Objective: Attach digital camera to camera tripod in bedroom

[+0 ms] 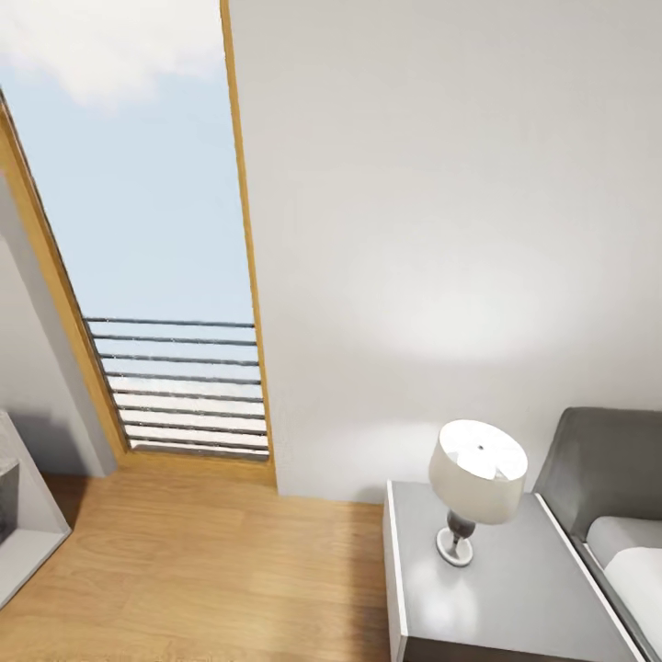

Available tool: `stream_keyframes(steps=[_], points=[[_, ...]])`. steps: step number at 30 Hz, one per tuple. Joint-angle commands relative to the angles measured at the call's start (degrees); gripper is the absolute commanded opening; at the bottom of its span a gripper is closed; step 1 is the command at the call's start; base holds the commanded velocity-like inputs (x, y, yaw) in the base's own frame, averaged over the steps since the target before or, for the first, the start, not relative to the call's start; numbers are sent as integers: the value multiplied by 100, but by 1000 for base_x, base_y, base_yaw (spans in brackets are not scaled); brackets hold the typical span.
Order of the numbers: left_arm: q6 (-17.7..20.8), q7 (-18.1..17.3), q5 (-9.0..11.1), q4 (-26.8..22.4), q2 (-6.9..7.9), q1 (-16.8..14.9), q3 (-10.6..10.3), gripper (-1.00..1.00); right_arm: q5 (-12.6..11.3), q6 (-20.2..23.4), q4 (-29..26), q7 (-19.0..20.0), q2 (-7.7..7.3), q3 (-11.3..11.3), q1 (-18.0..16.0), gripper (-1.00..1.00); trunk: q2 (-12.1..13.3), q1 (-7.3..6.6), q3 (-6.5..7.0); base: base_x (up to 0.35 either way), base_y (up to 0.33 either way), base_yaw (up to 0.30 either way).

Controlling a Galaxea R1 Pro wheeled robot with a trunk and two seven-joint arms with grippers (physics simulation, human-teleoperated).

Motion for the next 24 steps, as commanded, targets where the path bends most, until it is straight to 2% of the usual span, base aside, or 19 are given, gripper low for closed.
stream_keyframes(steps=[1, 24], points=[[-8, 4, 8, -8, -1, 2, 3, 100, -1, -17, 1, -7, -1, 4, -1, 100, -2, 0, -4, 0, 0, 138], [-8, 13, 4, -8, -1, 2, 12, 100, -2, -17, 2, -7, -3, 4, -1, 100, -2, 0, -4, 0, 0, 139]])
